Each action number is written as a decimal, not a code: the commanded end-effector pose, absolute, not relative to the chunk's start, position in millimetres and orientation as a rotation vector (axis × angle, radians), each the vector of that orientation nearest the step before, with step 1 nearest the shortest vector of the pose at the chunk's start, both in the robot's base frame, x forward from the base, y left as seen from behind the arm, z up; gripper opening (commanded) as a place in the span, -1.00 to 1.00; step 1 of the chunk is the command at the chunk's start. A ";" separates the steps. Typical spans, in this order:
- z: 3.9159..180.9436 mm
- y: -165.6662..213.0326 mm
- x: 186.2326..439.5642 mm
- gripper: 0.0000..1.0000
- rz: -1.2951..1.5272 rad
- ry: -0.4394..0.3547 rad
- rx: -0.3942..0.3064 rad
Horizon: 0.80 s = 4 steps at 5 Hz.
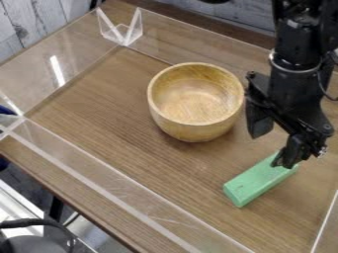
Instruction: Remove the green block from inside the brown bowl and put it on the table
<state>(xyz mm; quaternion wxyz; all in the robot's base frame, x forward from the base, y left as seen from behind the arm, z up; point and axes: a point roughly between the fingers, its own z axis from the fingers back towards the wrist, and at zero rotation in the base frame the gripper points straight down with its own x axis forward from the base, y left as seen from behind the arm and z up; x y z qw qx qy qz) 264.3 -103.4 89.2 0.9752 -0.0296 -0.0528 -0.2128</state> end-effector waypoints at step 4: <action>99.0 -102.8 279.9 1.00 -0.425 -0.164 -0.063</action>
